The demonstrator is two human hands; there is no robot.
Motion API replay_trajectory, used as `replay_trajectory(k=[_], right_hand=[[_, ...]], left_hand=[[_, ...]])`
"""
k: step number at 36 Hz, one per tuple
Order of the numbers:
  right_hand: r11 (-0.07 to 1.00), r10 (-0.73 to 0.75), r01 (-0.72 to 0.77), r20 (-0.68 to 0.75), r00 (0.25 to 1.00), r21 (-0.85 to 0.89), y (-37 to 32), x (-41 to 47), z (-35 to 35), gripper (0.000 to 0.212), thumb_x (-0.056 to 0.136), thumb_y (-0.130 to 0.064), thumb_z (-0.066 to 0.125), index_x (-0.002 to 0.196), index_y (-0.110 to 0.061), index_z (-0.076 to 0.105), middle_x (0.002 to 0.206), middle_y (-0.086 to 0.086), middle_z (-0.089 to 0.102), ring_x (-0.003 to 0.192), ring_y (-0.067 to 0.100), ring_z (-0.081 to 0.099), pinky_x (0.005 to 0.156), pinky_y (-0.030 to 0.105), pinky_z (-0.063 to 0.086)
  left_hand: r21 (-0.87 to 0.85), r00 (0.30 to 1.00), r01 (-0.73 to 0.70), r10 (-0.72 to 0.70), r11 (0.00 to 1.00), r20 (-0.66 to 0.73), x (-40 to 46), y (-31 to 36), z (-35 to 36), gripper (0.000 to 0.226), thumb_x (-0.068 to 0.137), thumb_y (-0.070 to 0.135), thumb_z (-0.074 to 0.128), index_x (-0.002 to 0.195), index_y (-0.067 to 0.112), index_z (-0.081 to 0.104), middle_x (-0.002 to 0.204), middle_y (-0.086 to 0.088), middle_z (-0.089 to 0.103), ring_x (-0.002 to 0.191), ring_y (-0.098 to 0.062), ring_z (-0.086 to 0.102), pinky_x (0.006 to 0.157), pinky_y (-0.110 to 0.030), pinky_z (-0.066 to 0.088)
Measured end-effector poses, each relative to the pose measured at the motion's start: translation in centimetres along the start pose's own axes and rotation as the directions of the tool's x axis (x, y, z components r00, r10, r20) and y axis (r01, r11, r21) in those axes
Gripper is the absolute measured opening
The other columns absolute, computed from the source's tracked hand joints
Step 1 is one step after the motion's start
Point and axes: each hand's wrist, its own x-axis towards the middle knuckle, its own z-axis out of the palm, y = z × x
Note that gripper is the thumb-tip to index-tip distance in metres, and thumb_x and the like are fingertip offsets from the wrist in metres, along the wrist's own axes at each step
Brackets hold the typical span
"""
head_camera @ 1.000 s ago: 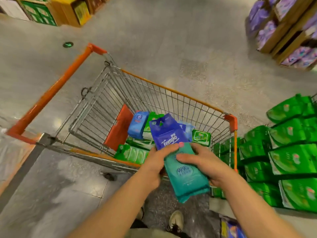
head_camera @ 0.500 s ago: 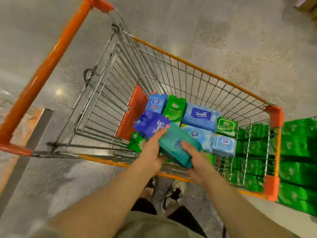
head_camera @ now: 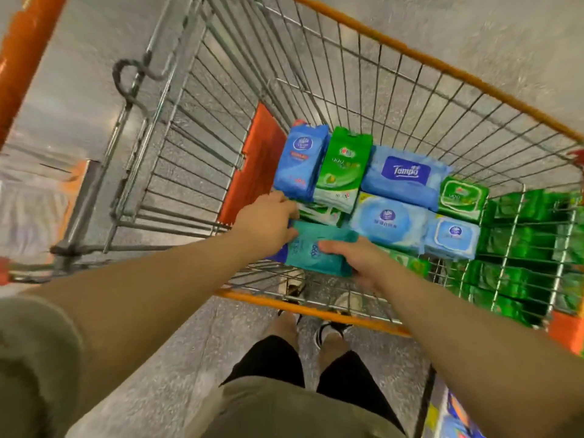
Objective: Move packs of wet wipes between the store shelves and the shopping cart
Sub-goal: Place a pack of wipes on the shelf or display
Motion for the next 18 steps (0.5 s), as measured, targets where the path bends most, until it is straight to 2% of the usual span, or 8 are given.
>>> replay_trajectory(k=[4, 9, 10, 12, 13, 15, 17, 18], right_hand=[[0.999, 0.049, -0.049, -0.009, 0.999, -0.003, 0.1, 0.3, 0.5, 0.021, 0.087, -0.001, 0.073, 0.103, -0.013, 0.072, 0.104, 0.011, 0.078, 0.088, 0.028, 0.075, 0.087, 0.047, 0.059], [0.997, 0.045, -0.054, -0.162, 0.986, -0.055, 0.1, -0.1, 1.2, 0.035, 0.074, -0.004, 0.085, 0.106, -0.012, 0.072, 0.101, 0.009, 0.079, 0.089, 0.028, 0.076, 0.084, 0.048, 0.061], [0.994, 0.033, -0.053, -0.201, 0.979, -0.092, -0.1, -0.3, 1.2, 0.040, 0.069, -0.008, 0.089, 0.105, -0.013, 0.072, 0.102, 0.008, 0.079, 0.088, 0.027, 0.076, 0.084, 0.047, 0.062], [0.976, -0.007, -0.052, -0.268, 0.963, -0.212, -0.7, -1.3, 1.3, 0.039, 0.070, -0.019, 0.091, 0.103, -0.014, 0.071, 0.100, 0.003, 0.077, 0.080, 0.019, 0.074, 0.070, 0.033, 0.061], [0.954, -0.022, -0.070, -0.301, 0.953, -0.291, -1.2, -2.1, 1.2, 0.035, 0.076, -0.027, 0.087, 0.103, -0.014, 0.069, 0.098, 0.001, 0.073, 0.075, 0.013, 0.069, 0.060, 0.026, 0.055], [0.886, -0.040, -0.137, -0.367, 0.929, -0.443, -2.3, -3.7, 0.4, 0.035, 0.088, -0.044, 0.073, 0.098, -0.011, 0.066, 0.093, 0.005, 0.066, 0.072, 0.014, 0.061, 0.054, 0.027, 0.043], [0.817, -0.066, -0.178, -0.395, 0.916, -0.549, -3.2, -5.2, -0.9, 0.042, 0.094, -0.050, 0.060, 0.095, -0.008, 0.062, 0.097, 0.010, 0.063, 0.080, 0.024, 0.058, 0.065, 0.033, 0.042], [0.787, -0.087, -0.184, -0.401, 0.912, -0.589, -3.7, -6.1, -1.8, 0.043, 0.097, -0.050, 0.055, 0.102, -0.008, 0.060, 0.105, 0.012, 0.061, 0.090, 0.027, 0.058, 0.076, 0.036, 0.045]], left_hand=[[-0.001, 0.999, -0.026, 0.026, 1.000, 0.037, 0.7, -0.4, 0.6, 0.046, 0.083, 0.042, 0.079, 0.114, 0.015, 0.059, 0.123, -0.012, 0.051, 0.113, -0.034, 0.053, 0.097, -0.046, 0.047], [0.032, 0.988, 0.006, -0.011, 0.999, 0.154, 0.6, -1.1, 0.7, 0.043, 0.091, 0.050, 0.068, 0.112, 0.013, 0.057, 0.122, -0.015, 0.052, 0.111, -0.037, 0.055, 0.095, -0.044, 0.046], [0.033, 0.984, 0.013, -0.018, 0.999, 0.178, 0.5, -1.1, 0.7, 0.042, 0.092, 0.052, 0.066, 0.109, 0.015, 0.055, 0.120, -0.014, 0.053, 0.113, -0.036, 0.054, 0.095, -0.046, 0.046], [0.081, 0.977, 0.002, -0.019, 0.997, 0.212, 0.2, -0.7, 0.2, 0.041, 0.093, 0.056, 0.062, 0.108, 0.019, 0.053, 0.121, -0.011, 0.055, 0.116, -0.033, 0.052, 0.093, -0.048, 0.049], [0.135, 0.976, -0.026, -0.004, 0.990, 0.219, 0.1, -0.3, -0.1, 0.043, 0.093, 0.057, 0.060, 0.112, 0.019, 0.053, 0.123, -0.009, 0.055, 0.117, -0.032, 0.052, 0.092, -0.047, 0.049], [0.232, 0.977, -0.095, 0.045, 0.968, 0.210, 0.2, 1.0, -1.2, 0.048, 0.093, 0.057, 0.058, 0.121, 0.019, 0.053, 0.128, -0.009, 0.056, 0.121, -0.032, 0.051, 0.091, -0.045, 0.048], [0.261, 0.978, -0.147, 0.101, 0.954, 0.182, 0.3, 2.5, -2.6, 0.053, 0.093, 0.059, 0.055, 0.127, 0.019, 0.053, 0.131, -0.008, 0.056, 0.125, -0.031, 0.051, 0.095, -0.045, 0.047], [0.258, 0.977, -0.171, 0.129, 0.951, 0.172, 0.4, 3.4, -3.4, 0.056, 0.093, 0.062, 0.054, 0.129, 0.019, 0.054, 0.132, -0.009, 0.055, 0.126, -0.031, 0.051, 0.096, -0.045, 0.047]])
